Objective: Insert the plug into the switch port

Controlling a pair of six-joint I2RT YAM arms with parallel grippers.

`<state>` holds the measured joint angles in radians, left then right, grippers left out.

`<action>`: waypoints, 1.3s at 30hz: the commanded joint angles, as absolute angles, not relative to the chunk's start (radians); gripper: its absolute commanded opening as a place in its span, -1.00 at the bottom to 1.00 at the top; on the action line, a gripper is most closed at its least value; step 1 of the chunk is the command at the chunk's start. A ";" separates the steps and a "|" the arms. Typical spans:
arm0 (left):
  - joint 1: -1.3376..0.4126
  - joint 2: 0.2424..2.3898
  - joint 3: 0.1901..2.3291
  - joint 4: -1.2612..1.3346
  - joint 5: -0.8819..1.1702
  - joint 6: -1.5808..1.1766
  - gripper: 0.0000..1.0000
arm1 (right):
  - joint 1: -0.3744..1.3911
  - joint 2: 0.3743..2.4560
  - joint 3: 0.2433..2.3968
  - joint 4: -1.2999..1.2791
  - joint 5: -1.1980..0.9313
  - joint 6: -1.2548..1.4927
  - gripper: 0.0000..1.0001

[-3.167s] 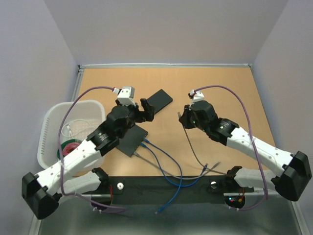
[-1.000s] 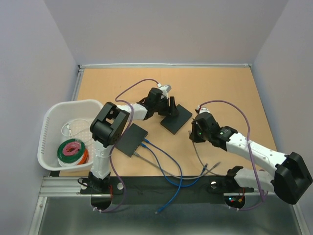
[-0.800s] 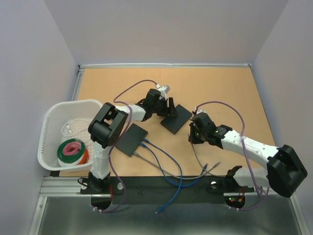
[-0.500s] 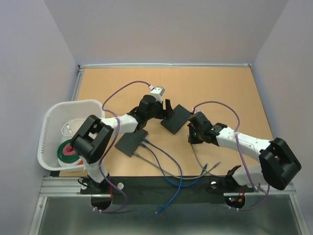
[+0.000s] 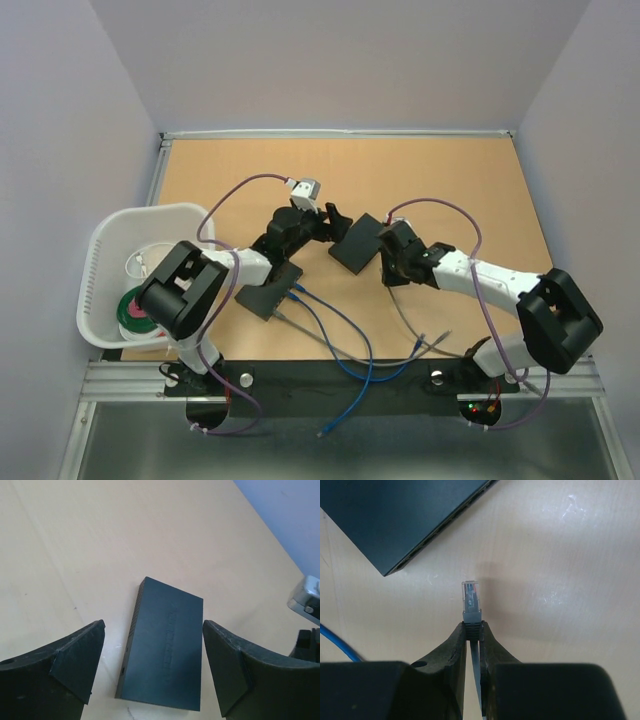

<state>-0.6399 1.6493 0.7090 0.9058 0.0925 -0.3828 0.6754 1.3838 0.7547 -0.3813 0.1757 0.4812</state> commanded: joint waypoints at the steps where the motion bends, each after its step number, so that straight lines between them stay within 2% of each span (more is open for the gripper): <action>1: -0.646 1.687 0.701 1.049 0.178 -0.374 0.74 | 0.673 1.428 0.816 -0.356 0.190 0.451 -0.99; 2: -0.644 1.698 0.701 1.061 0.199 -0.376 0.65 | 0.673 1.437 0.824 -0.354 0.190 0.446 -0.99; 4: -0.644 1.729 0.704 1.091 0.248 -0.380 0.61 | 0.673 1.468 0.844 -0.350 0.184 0.431 -0.99; 11: -0.646 1.810 0.727 1.100 0.294 -0.377 0.52 | 0.673 1.537 0.902 -0.336 0.173 0.408 -0.99; 39: -0.646 1.940 0.761 1.115 0.377 -0.357 0.34 | 0.673 1.603 0.963 -0.304 0.121 0.391 -0.99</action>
<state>-0.6415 1.9408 0.7357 1.1160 0.3702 -0.3840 0.6754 1.6119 0.9089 -0.3443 0.1299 0.3985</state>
